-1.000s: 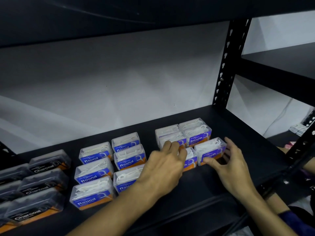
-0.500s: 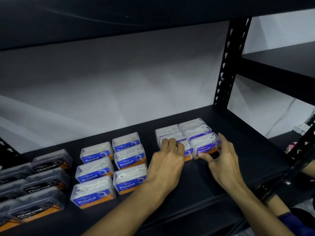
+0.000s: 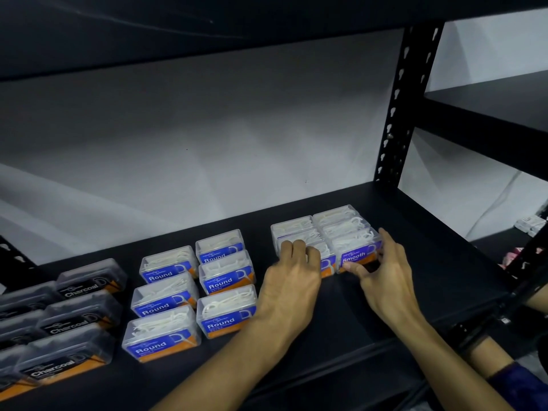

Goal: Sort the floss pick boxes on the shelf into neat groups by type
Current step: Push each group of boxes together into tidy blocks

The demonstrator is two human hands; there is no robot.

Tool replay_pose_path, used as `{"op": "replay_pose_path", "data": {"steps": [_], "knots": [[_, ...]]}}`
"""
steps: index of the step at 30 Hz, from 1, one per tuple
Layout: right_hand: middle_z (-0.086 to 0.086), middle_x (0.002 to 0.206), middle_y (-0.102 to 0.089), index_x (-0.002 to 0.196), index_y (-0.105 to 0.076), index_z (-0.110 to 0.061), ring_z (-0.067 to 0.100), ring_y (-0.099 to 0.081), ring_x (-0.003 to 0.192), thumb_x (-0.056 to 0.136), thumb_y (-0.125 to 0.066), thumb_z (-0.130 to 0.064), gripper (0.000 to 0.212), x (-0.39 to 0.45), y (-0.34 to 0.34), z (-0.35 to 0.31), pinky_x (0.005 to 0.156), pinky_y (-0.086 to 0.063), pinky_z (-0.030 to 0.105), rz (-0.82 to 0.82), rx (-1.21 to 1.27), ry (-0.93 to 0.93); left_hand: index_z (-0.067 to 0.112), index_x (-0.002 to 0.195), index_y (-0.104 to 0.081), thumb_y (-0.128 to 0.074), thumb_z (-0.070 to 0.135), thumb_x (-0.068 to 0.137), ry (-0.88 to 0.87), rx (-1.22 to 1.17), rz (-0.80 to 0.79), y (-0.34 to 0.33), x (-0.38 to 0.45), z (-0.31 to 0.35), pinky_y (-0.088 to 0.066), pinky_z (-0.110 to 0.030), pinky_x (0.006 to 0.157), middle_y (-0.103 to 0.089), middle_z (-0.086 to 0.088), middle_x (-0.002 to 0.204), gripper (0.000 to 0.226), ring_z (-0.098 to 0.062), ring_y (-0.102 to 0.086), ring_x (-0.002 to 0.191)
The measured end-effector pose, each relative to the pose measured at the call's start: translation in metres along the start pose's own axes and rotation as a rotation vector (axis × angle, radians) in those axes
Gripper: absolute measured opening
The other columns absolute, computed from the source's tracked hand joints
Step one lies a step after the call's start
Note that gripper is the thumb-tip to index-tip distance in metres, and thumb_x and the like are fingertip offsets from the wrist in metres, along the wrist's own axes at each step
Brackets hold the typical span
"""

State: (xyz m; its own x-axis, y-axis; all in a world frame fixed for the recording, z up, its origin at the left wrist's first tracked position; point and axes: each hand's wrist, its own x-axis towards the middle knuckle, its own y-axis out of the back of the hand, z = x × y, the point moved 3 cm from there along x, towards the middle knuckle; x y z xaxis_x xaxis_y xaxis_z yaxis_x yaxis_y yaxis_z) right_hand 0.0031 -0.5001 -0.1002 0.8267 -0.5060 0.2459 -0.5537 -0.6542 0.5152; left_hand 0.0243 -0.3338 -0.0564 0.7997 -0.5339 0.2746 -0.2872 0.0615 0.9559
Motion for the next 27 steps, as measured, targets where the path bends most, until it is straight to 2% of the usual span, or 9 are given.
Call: {"op": "replay_pose_path", "data": {"steps": [17,20,22,24,25,26,27], "knots": [[0.015,0.141,-0.038,0.149,-0.022,-0.011,0.026,-0.047,0.125,0.073,-0.081,-0.016,0.097,-0.0001,-0.0011,-0.0002,0.092,-0.036,0.023,-0.02,0.01,-0.013,0.006,0.092,-0.072,-0.096,0.017,0.033,0.009,-0.004,0.059,-0.0033,0.0,0.0,-0.05,-0.029,0.043,-0.066,-0.014,0.087,0.065,-0.027,-0.066,0.079],[0.013,0.144,-0.036,0.15,-0.018,-0.013,0.025,-0.044,0.128,0.075,-0.08,-0.016,0.098,-0.0011,-0.0012,-0.0005,0.093,-0.034,0.023,-0.037,0.022,-0.015,0.006,0.098,-0.07,-0.095,0.017,0.036,0.031,-0.046,0.08,-0.0026,-0.0002,-0.0018,-0.052,-0.029,0.047,-0.067,-0.014,0.091,0.068,-0.027,-0.065,0.082],[0.012,0.146,-0.033,0.151,-0.016,-0.014,0.024,-0.042,0.13,0.076,-0.079,-0.016,0.098,-0.0016,-0.001,-0.0004,0.094,-0.033,0.024,-0.054,0.03,-0.018,0.005,0.114,-0.064,-0.096,0.02,0.039,0.096,-0.124,0.079,-0.0043,-0.0009,-0.0033,-0.058,-0.032,0.059,-0.066,-0.017,0.108,0.083,-0.029,-0.065,0.094],[0.012,0.148,-0.031,0.151,-0.014,-0.014,0.024,-0.041,0.131,0.076,-0.078,-0.016,0.099,-0.002,-0.0002,-0.0009,0.094,-0.033,0.024,-0.067,0.038,-0.017,0.004,0.14,-0.044,-0.093,0.024,0.056,0.172,-0.281,0.066,-0.0032,-0.0028,-0.0022,-0.055,-0.039,0.089,-0.051,-0.021,0.138,0.099,-0.034,-0.053,0.125],[0.012,0.148,-0.031,0.151,-0.013,-0.015,0.024,-0.04,0.131,0.076,-0.079,-0.017,0.1,-0.0022,0.0008,-0.0015,0.094,-0.032,0.024,-0.074,0.04,-0.016,0.005,0.151,-0.026,-0.087,0.025,0.068,0.223,-0.387,0.051,-0.0018,-0.0033,-0.0015,-0.043,-0.039,0.106,-0.034,-0.02,0.153,0.104,-0.033,-0.036,0.141],[0.011,0.148,-0.031,0.151,-0.011,-0.015,0.023,-0.04,0.131,0.075,-0.08,-0.017,0.103,-0.0019,0.0019,-0.0016,0.094,-0.032,0.024,-0.082,0.042,-0.019,0.007,0.156,-0.007,-0.08,0.025,0.078,0.283,-0.497,0.026,-0.0002,-0.0028,-0.0011,-0.029,-0.036,0.116,-0.016,-0.015,0.161,0.108,-0.029,-0.017,0.15],[0.011,0.147,-0.031,0.152,-0.01,-0.017,0.022,-0.039,0.131,0.073,-0.081,-0.018,0.106,-0.0008,0.0038,-0.0015,0.095,-0.031,0.024,-0.09,0.047,-0.023,0.01,0.156,0.007,-0.077,0.024,0.082,0.345,-0.607,-0.009,0.0008,-0.001,-0.001,-0.018,-0.033,0.119,-0.004,-0.01,0.164,0.112,-0.024,-0.005,0.152]]}}
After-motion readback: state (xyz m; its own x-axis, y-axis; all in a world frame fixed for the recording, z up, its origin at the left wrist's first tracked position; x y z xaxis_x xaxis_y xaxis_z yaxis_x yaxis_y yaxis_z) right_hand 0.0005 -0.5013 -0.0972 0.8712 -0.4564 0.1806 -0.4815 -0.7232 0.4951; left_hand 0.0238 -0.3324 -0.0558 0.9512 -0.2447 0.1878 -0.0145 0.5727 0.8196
